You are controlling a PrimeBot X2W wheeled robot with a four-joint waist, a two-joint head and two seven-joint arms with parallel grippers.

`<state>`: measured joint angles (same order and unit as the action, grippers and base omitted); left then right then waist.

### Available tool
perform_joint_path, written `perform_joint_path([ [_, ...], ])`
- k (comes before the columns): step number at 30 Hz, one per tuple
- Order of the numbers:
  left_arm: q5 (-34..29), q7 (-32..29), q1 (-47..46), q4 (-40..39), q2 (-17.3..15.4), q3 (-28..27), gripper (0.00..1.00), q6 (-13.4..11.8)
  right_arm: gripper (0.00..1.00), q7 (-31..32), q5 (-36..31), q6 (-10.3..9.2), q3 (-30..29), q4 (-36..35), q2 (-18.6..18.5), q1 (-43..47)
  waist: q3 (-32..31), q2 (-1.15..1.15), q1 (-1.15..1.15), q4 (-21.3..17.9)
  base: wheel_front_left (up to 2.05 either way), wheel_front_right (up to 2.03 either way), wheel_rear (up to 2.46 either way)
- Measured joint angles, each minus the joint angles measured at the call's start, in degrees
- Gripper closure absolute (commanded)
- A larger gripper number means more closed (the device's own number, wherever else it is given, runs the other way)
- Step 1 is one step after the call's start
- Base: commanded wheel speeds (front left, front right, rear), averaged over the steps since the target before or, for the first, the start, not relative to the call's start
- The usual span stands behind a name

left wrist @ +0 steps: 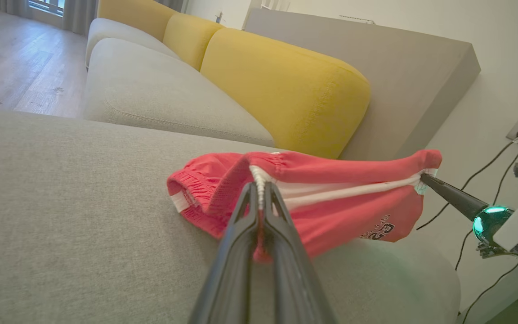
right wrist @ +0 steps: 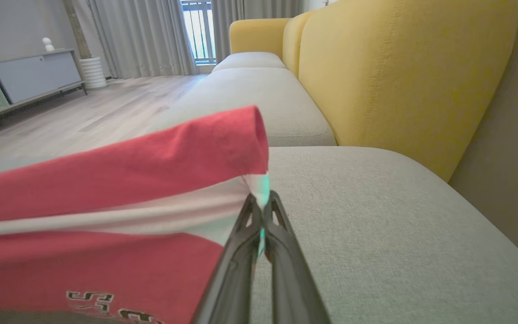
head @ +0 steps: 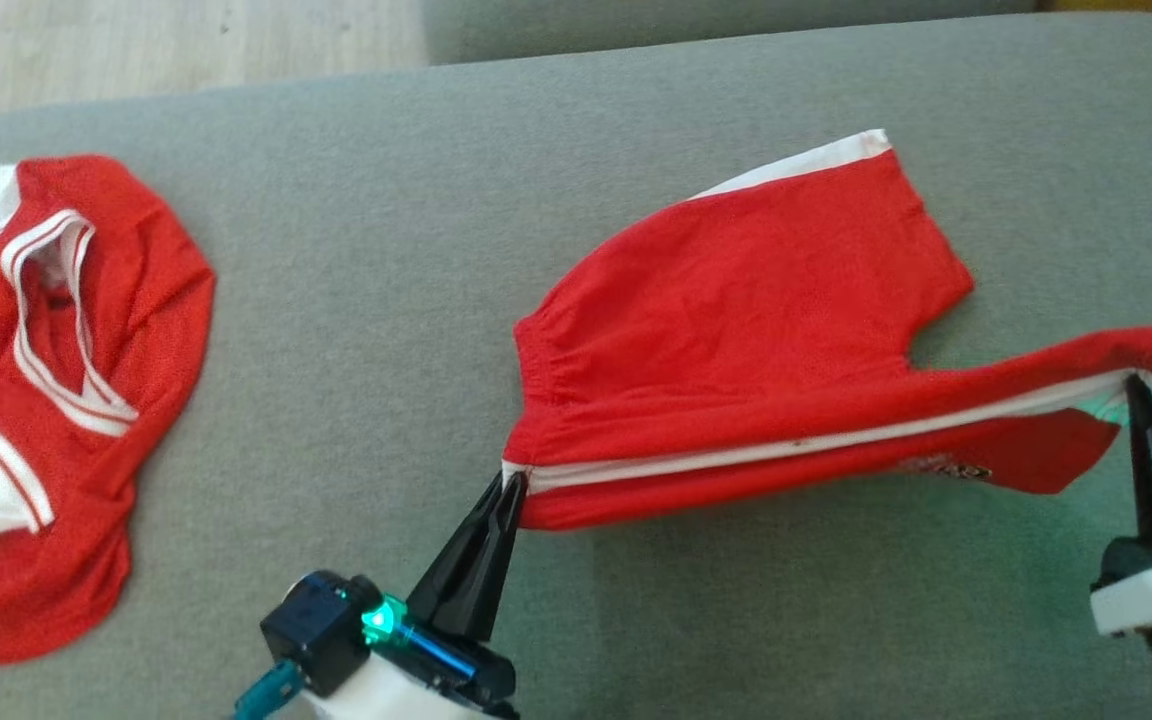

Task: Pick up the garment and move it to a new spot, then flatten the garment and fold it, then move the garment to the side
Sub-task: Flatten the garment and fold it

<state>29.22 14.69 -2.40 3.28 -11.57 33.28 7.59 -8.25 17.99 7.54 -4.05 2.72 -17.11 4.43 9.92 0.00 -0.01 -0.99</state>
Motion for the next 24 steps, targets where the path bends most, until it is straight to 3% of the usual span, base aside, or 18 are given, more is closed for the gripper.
perform_joint_path([
  [5, 2.1, 0.0, -4.4, 2.1, 1.0, 1.6, 1.0, 0.0, 1.0, 3.6, -0.1, 0.0, -0.4, 0.2, -0.4, -3.3, 2.0, 0.0, 0.01, 1.6, 0.0, 0.0, 0.0],
  [11, 6.4, -2.9, -15.8, 6.6, 3.8, 3.1, 1.0, 0.0, 1.0, 7.7, 0.2, 0.0, 0.7, 4.9, -3.8, -14.8, 6.0, 0.0, 0.03, 3.7, 0.0, 0.0, 0.0],
  [24, 15.4, -8.4, -31.9, 18.7, 7.1, 5.5, 1.0, 0.0, 1.0, 15.9, 4.7, 0.0, 12.8, 20.7, -11.3, -36.1, 13.0, 0.0, 0.03, 7.3, 0.0, 0.0, 0.0],
])
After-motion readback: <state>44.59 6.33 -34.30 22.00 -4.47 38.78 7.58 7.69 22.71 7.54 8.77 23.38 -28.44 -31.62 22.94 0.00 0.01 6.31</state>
